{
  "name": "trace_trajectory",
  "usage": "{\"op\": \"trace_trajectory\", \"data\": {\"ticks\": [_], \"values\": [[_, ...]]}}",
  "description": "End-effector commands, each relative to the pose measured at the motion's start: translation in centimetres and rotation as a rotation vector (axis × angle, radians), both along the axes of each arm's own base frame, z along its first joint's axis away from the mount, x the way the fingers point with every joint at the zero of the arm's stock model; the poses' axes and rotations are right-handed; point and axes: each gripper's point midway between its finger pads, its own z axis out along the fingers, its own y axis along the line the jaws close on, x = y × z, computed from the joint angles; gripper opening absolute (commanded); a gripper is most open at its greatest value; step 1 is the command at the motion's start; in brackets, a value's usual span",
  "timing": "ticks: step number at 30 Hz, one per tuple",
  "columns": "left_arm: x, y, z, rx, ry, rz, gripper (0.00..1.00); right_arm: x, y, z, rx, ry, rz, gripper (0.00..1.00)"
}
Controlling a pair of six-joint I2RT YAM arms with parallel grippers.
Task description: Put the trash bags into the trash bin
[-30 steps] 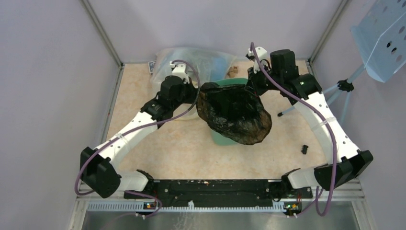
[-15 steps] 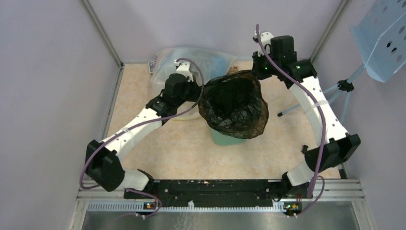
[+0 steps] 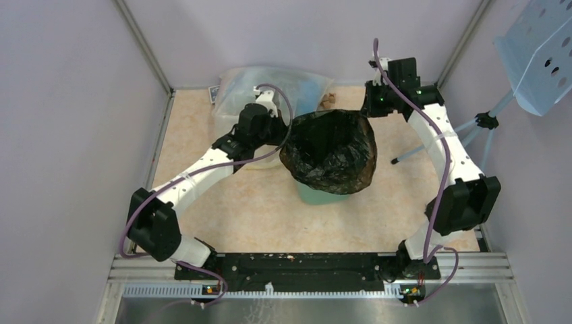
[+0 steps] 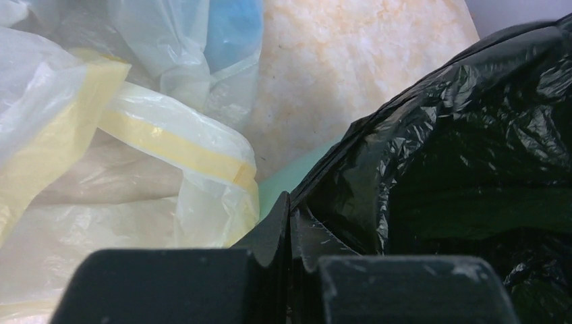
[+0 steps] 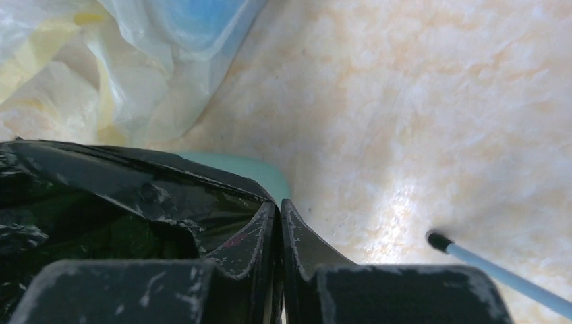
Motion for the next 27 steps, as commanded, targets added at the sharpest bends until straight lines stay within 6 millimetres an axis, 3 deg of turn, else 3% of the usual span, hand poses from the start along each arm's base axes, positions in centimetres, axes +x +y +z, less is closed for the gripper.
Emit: {"op": "trace_trajectory", "data": {"ticks": [1, 7, 10, 14, 16, 20, 27], "values": [[-0.3, -0.5, -0.2, -0.04, 0.027, -0.027, 0.03, -0.5, 0.4, -1.2, 0.1, 0.032, -0.002, 0.08], [-1.3, -0.9, -1.3, -0.06, 0.083, -0.051, 0.06, -1.2, 1.1, -2.3, 0.166, 0.063, -0.004, 0.2], [-1.4, 0.3, -1.3, -0.036, 0.094, 0.008, 0.08, -1.2, -0.5, -1.0, 0.156, 0.031, -0.082, 0.26], [-2.0, 2.7, -0.9, -0.038, 0.093, 0.12, 0.09, -1.8, -4.1, 2.2, 0.195, -0.05, -0.206, 0.35], [-2.8, 3.3, -0.2, -0.065, 0.073, 0.138, 0.13, -2.8, -5.3, 3.8, 0.212, -0.101, -0.238, 0.43], [-3.7, 3.8, 0.9, -0.109, 0.05, 0.135, 0.2, -6.1, -5.3, 5.9, 0.226, -0.153, -0.212, 0.51], [-5.1, 4.3, 0.8, -0.135, 0.099, 0.135, 0.23, -12.8, -3.8, 5.1, 0.377, -0.158, -0.2, 0.54]]}}
